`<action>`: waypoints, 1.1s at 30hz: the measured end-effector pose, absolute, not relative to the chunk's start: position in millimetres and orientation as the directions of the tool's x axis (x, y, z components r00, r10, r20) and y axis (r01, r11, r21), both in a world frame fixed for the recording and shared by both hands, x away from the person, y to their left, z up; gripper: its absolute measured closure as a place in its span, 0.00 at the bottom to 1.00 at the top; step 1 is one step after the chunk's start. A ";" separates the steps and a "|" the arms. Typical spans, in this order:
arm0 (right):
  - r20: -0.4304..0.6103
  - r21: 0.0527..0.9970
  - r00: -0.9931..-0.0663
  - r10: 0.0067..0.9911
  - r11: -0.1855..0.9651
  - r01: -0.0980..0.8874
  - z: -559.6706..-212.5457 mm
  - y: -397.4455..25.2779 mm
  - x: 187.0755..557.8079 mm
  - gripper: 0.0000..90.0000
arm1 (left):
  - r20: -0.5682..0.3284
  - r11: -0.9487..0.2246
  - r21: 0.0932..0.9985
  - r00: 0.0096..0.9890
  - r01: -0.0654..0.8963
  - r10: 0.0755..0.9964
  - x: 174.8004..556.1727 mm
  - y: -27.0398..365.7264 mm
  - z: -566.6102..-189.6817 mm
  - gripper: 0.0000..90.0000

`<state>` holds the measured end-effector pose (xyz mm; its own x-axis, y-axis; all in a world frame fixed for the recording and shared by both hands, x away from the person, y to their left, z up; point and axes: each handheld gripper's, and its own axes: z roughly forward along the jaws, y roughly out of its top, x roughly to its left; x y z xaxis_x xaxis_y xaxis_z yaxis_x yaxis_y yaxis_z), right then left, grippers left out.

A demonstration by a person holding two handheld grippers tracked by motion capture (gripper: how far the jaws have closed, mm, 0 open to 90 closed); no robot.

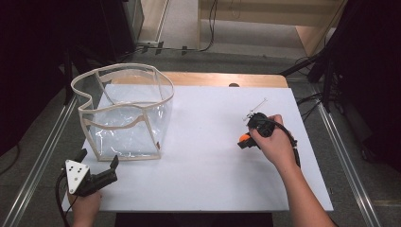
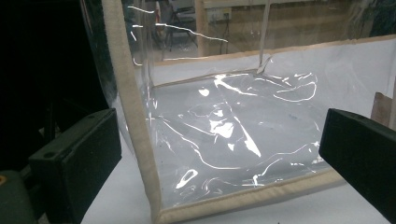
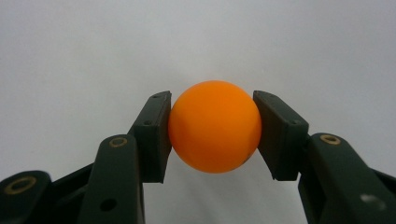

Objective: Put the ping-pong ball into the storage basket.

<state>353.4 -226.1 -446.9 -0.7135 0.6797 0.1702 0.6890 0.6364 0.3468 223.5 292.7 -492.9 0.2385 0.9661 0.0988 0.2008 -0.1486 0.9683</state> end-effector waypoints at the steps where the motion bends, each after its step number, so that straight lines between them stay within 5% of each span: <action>1: 0.170 0.350 -0.717 0.676 0.639 0.685 -446.1 -225.4 353.8 0.53 | 0.099 -0.149 0.968 0.238 0.201 0.966 223.5 292.7 -492.9 0.00; 33: 0.159 0.364 -0.774 0.613 0.692 0.623 -418.8 -193.8 367.8 0.53 | 0.091 -0.140 0.969 0.237 0.201 0.967 223.8 293.4 -492.7 0.00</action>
